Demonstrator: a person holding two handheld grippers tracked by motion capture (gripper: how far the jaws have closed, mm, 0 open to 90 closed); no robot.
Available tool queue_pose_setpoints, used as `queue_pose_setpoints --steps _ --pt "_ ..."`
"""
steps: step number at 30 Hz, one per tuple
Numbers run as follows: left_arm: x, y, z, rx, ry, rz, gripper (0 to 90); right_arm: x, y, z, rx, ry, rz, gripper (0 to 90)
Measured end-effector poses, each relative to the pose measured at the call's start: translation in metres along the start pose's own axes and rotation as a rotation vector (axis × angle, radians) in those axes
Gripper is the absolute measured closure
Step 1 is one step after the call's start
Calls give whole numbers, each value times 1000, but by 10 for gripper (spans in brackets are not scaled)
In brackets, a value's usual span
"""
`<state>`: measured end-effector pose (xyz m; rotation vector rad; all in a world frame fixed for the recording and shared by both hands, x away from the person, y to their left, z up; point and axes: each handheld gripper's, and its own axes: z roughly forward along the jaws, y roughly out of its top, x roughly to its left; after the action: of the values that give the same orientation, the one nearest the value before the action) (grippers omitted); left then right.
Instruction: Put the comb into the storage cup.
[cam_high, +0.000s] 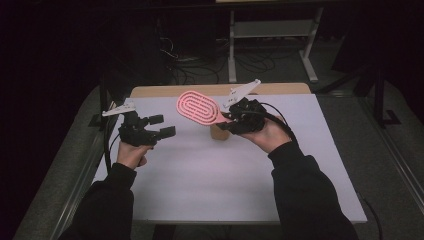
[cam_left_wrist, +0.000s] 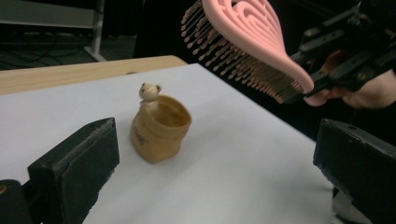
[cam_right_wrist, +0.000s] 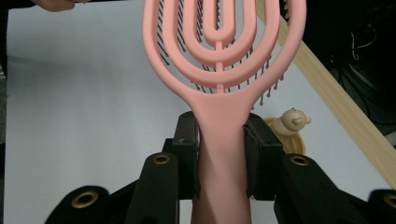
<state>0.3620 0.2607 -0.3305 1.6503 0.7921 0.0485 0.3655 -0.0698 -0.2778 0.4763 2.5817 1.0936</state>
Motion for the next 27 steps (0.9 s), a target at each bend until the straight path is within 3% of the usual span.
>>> queue_pose_setpoints --steps 6,15,27 --pt "-2 6 6 -18 -40 -39 2 1 1 -4 -24 -2 -6 684" --pt "-10 11 16 -26 -91 -46 4 6 2 -3 -67 3 -9 685" --pt "-11 20 26 -89 -161 -111 86 12 0 1 -116 41 -2 684"
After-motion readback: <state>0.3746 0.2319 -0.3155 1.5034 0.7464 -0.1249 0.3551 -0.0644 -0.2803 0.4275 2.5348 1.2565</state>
